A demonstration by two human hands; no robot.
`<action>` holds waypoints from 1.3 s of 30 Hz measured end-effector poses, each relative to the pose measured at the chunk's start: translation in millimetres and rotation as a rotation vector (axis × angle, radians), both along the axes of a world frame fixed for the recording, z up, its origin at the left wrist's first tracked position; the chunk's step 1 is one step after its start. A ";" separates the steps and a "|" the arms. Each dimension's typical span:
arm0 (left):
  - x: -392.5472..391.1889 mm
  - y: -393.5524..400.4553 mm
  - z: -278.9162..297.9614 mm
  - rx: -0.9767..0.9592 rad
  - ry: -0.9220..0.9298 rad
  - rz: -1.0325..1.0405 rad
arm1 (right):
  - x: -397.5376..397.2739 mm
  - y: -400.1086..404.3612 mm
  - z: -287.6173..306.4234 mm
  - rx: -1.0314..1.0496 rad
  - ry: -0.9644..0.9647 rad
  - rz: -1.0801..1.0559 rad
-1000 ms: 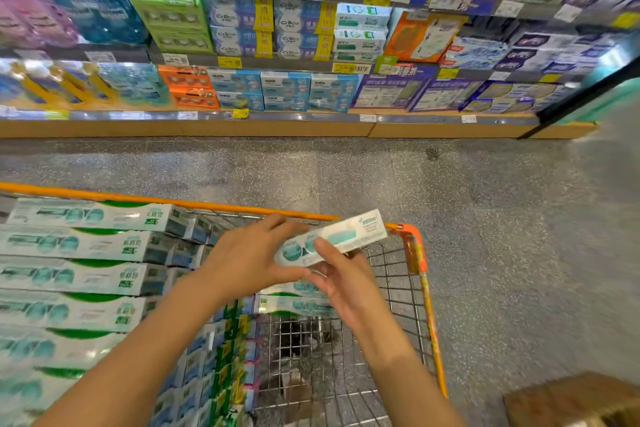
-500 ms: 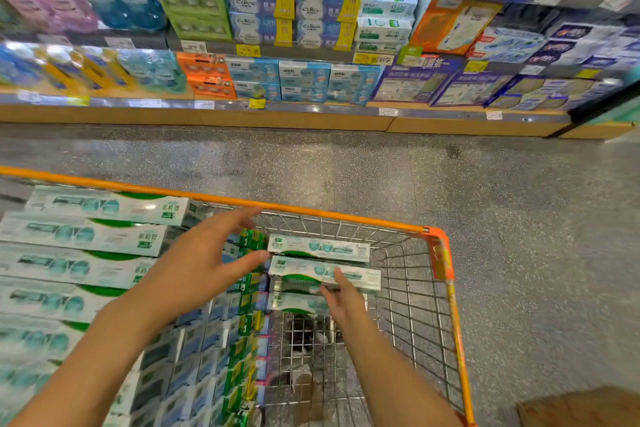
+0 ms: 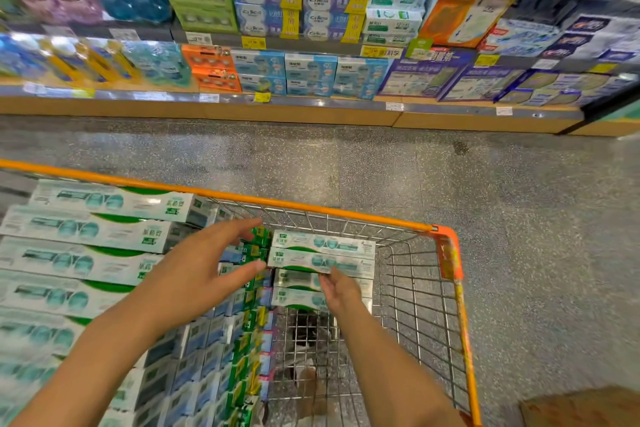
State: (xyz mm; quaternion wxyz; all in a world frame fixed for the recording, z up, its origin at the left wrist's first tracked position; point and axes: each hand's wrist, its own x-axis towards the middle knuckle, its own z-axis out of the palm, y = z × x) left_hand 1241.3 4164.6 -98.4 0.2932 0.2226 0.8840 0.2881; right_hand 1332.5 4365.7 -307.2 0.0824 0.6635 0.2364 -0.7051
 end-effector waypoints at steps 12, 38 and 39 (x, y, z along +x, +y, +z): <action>28.2 38.6 68.8 0.030 0.216 -0.308 | 36.3 40.3 224.9 1.153 0.199 1.055; 568.2 238.1 77.5 0.255 0.230 -1.711 | 697.9 -100.0 306.6 1.144 -0.907 0.028; 584.3 241.3 71.6 0.256 0.224 -1.746 | 710.0 -102.9 300.6 1.115 -0.905 -0.001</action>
